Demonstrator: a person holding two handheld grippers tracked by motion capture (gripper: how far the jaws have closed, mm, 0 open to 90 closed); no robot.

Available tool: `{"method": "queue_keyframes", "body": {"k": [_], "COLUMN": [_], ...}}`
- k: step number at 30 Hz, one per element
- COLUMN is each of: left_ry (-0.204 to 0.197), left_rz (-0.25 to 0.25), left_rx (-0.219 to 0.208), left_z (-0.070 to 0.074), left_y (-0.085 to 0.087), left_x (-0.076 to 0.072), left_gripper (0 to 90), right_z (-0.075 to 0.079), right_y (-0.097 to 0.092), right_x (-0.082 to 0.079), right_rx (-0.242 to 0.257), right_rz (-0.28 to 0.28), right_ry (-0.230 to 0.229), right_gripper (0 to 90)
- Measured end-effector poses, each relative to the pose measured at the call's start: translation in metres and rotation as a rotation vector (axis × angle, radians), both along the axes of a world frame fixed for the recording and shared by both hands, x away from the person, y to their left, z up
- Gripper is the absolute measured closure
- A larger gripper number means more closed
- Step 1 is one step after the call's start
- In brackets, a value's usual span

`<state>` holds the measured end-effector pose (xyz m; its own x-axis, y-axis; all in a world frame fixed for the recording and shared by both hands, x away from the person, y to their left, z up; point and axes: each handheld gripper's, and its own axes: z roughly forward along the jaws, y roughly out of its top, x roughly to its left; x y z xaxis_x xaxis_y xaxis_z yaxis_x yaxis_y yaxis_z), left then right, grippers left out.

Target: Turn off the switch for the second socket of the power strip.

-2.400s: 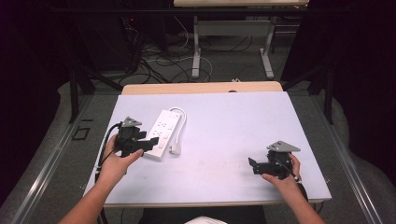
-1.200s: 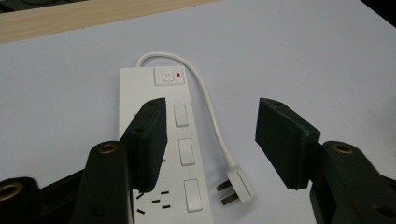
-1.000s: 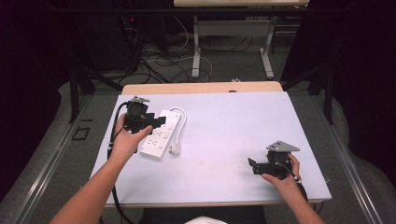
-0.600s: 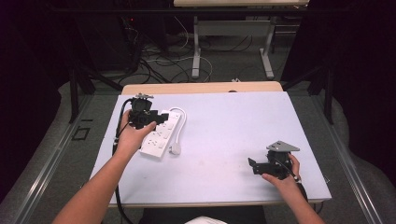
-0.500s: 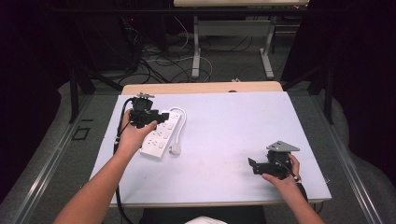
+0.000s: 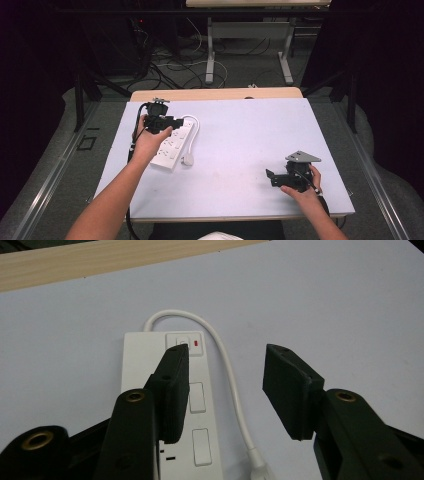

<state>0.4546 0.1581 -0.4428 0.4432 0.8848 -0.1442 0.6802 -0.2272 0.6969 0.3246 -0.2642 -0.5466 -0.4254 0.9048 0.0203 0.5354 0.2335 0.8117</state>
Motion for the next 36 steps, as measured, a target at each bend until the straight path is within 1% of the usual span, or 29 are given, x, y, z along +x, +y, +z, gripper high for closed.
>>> {"method": "queue_keyframes", "body": {"k": [6, 13, 17, 18, 19, 20, 22, 23, 24, 28, 32, 35, 36], "left_ry": [0.011, 0.045, 0.065, 0.071, 0.069, 0.079, 0.083, 0.092, 0.091, 0.102, 0.129, 0.141, 0.153], "left_rz": [0.009, 0.018, 0.029, 0.032, 0.028, 0.034, 0.037, 0.037, 0.039, 0.046, 0.057, 0.05, 0.06], "left_rx": [0.016, 0.028, 0.026, 0.034, 0.036, 0.036, 0.036, 0.031, 0.038, 0.034, 0.031, 0.043, 0.04], "left_z": [-0.006, -0.013, -0.017, -0.017, -0.019, -0.019, -0.021, -0.021, -0.022, -0.025, -0.028, -0.03, -0.031], "left_y": [-0.004, -0.008, -0.011, -0.011, -0.011, -0.012, -0.012, -0.012, -0.011, -0.012, -0.013, -0.012, -0.012], "left_x": [0.007, 0.013, 0.015, 0.016, 0.017, 0.018, 0.019, 0.02, 0.02, 0.023, 0.024, 0.024, 0.023], "left_gripper": [56.1, 59.4, 61.0, 61.5, 61.8, 62.1, 62.7, 63.1, 63.6, 64.7, 66.4, 68.0, 69.3], "right_z": [0.0, -0.001, -0.001, -0.001, -0.001, -0.001, -0.001, -0.001, -0.002, -0.001, -0.002, -0.002, -0.002], "right_y": [0.0, 0.0, 0.0, 0.0, -0.001, -0.001, -0.001, -0.001, -0.001, -0.001, -0.001, -0.001, -0.001], "right_x": [0.0, 0.0, 0.0, 0.001, 0.0, 0.0, 0.001, 0.001, 0.001, 0.001, 0.001, 0.001, 0.001], "right_rx": [0.0, 0.003, 0.005, 0.004, 0.0, 0.001, 0.0, 0.002, 0.003, 0.007, 0.007, 0.008, 0.008], "right_rz": [-0.001, 0.0, 0.001, 0.002, 0.0, 0.0, 0.0, 0.001, 0.004, 0.003, 0.004, 0.004, 0.007], "right_ry": [0.003, 0.004, 0.005, 0.005, 0.005, 0.005, 0.005, 0.008, 0.006, 0.007, 0.01, 0.011, 0.01], "right_gripper": [0.5, 0.7, 0.7, 0.7, 0.8, 0.8, 0.8, 0.8, 0.8, 0.9, 1.0, 1.0, 1.1]}}
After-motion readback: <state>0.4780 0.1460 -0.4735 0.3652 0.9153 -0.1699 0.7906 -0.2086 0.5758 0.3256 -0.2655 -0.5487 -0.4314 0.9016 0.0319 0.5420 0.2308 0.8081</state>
